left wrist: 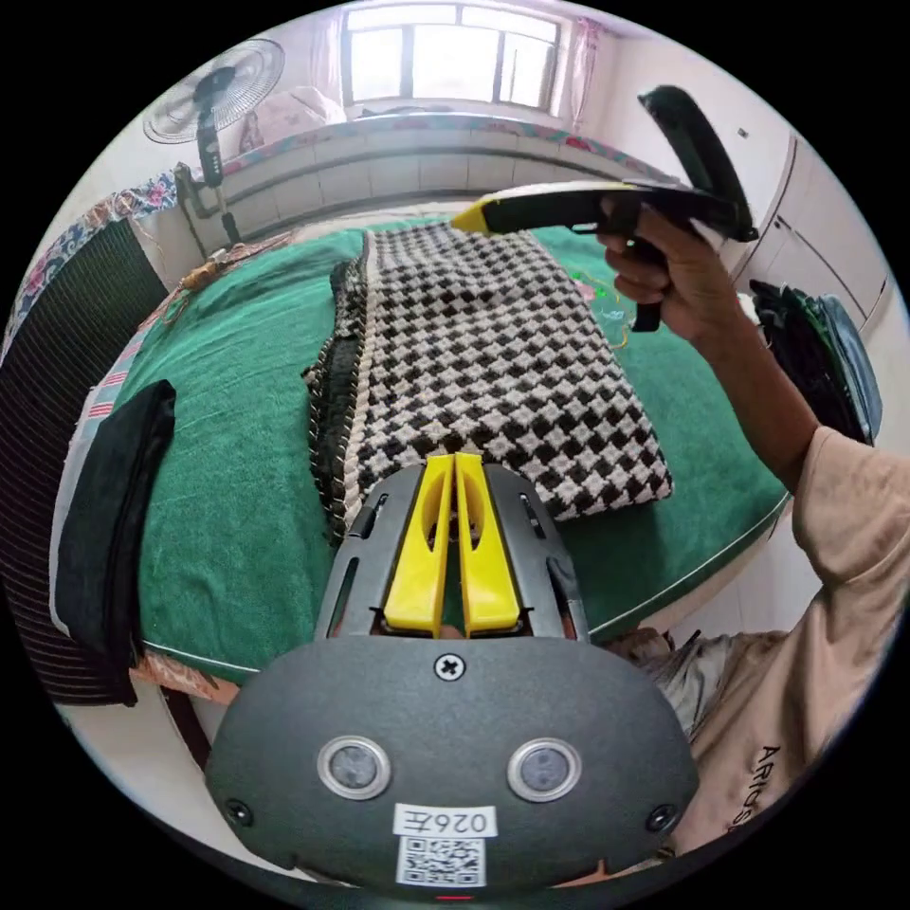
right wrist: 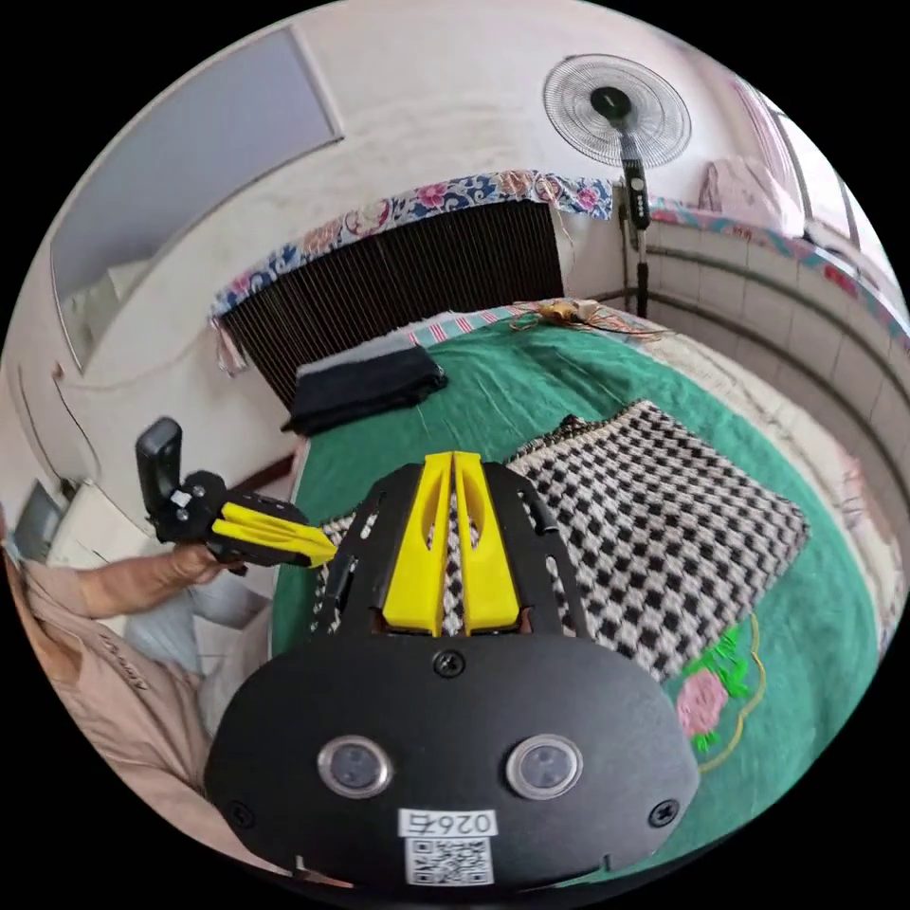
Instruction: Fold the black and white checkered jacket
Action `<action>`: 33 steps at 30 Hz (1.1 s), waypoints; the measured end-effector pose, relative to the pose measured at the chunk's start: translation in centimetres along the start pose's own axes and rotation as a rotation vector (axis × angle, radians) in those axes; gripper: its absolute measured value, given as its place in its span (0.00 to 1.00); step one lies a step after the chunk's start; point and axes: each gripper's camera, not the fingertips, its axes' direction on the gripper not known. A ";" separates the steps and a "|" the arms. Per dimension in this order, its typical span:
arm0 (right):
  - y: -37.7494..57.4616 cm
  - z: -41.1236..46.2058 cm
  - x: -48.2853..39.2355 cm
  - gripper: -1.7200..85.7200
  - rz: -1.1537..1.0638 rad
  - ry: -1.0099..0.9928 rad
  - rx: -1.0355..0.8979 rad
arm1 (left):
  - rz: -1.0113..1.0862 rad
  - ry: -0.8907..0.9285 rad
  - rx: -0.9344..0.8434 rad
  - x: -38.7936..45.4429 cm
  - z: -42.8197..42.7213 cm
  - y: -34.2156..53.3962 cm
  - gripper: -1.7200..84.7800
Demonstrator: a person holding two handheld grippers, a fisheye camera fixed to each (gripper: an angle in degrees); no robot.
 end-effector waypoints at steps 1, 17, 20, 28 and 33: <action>1.0 -0.4 -2.4 0.01 -0.036 0.088 -0.012 | 0.017 -0.010 0.025 0.3 0.6 0.4 0.01; 7.7 5.3 -13.0 0.01 -0.073 0.299 -0.344 | 0.134 -0.026 -0.033 4.4 -0.7 3.3 0.01; 7.3 5.4 -13.7 0.01 -0.107 0.322 -0.332 | 0.081 0.045 -0.019 3.3 -1.8 3.9 0.01; 8.4 6.0 -9.1 0.01 0.003 0.179 -0.350 | -0.061 -0.159 0.333 -2.6 -8.7 4.1 0.01; 9.4 3.3 -5.8 0.01 0.128 0.063 -0.175 | -0.122 0.151 0.134 -8.6 -4.5 2.3 0.01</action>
